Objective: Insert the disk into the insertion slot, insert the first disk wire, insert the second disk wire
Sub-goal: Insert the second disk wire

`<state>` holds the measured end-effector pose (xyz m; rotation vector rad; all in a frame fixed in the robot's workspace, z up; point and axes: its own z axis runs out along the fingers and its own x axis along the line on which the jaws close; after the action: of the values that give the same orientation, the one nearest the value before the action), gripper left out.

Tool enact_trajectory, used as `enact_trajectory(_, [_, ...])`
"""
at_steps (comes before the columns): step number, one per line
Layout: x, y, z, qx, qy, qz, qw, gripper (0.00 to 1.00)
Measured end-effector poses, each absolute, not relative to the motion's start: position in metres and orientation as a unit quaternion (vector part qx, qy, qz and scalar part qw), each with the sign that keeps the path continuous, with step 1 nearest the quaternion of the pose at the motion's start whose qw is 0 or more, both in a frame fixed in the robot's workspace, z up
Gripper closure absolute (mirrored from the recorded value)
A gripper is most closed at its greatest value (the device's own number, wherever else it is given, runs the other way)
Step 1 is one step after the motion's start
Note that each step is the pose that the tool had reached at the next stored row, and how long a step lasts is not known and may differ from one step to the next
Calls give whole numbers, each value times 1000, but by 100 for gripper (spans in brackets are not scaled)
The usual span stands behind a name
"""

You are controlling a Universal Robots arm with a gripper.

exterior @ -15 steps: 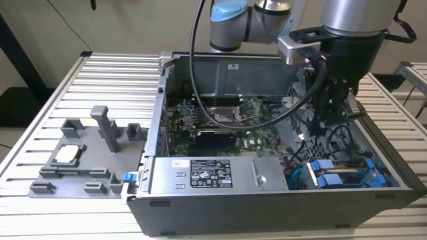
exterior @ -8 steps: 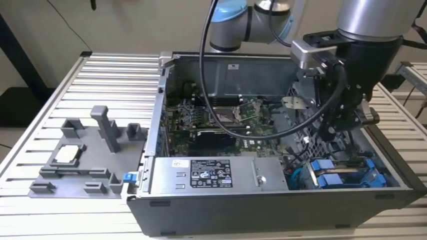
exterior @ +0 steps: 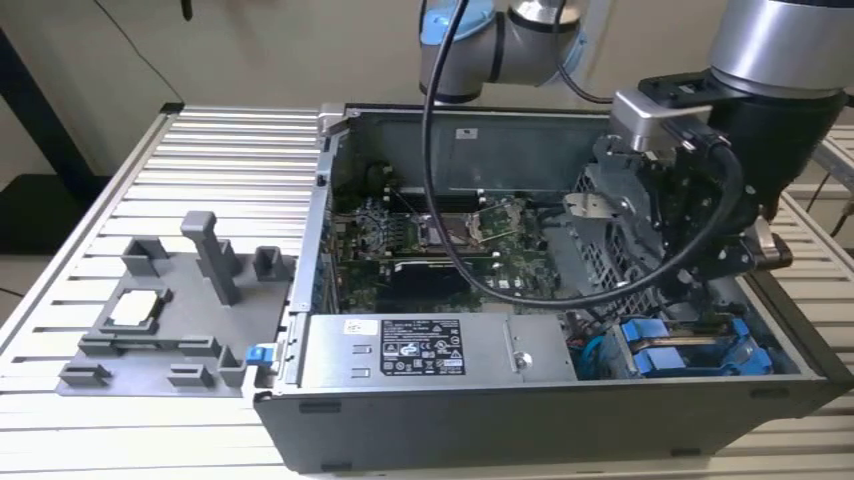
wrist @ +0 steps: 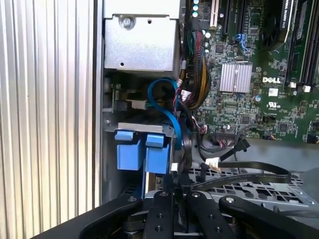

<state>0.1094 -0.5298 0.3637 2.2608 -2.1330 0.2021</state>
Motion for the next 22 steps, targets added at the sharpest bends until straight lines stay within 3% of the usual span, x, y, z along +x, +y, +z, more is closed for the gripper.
enact_trajectory(12, [124,-560,364,727,-684,52,26,84])
enact_trajectory(18, [124,-563,364,727,-684,51,26,84])
enact_trajectory(22, [124,-563,364,726,-687,29,3,84])
